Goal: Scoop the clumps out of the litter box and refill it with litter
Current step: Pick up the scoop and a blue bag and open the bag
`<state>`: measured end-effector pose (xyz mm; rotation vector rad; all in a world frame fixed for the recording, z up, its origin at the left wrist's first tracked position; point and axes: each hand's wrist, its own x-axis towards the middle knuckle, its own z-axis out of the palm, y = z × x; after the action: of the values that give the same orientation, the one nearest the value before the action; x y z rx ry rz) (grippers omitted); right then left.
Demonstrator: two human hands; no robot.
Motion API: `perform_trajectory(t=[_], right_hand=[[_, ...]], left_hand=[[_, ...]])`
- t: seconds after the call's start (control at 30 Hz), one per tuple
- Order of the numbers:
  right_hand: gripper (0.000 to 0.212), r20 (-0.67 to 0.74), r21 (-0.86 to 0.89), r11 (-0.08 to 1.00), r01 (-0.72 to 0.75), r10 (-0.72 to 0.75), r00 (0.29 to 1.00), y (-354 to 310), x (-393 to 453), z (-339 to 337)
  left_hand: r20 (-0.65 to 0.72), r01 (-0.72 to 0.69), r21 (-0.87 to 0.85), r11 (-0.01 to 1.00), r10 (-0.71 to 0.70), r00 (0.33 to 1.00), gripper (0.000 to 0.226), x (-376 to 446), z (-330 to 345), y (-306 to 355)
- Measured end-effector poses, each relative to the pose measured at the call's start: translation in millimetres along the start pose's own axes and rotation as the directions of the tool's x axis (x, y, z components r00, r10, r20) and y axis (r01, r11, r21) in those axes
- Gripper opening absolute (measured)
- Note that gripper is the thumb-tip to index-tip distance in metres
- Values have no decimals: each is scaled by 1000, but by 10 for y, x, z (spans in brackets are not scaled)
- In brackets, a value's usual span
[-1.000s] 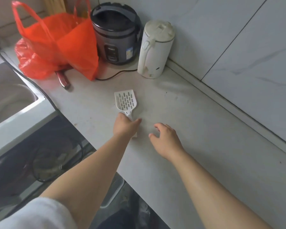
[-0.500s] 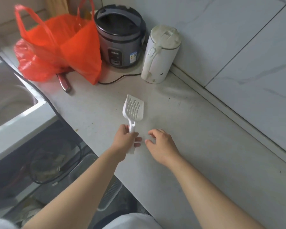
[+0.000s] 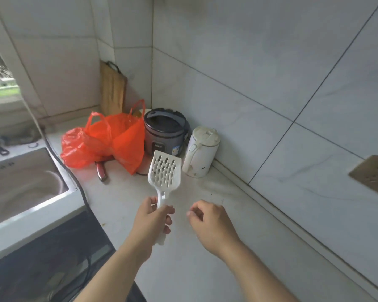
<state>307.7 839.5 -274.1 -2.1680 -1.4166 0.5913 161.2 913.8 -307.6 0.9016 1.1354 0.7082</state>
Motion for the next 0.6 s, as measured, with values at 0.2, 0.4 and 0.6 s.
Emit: perform_trajectory(t=[0.2, 0.4, 0.6], right_hand=[[20, -226, -39, 969, 244, -247, 942, -595, -198, -1050], [16, -350, -66, 902, 427, -422, 836, -1089, -582, -1754], [15, -387, -55, 876, 479, -462, 798, -1393, -924, -1959]], left_hand=[[2, -297, -45, 954, 297, 955, 33, -662, 179, 835], [46, -503, -45, 863, 504, 862, 24, -1338, 407, 1479], [84, -595, -45, 803, 596, 798, 27, -1934, 368, 1728]])
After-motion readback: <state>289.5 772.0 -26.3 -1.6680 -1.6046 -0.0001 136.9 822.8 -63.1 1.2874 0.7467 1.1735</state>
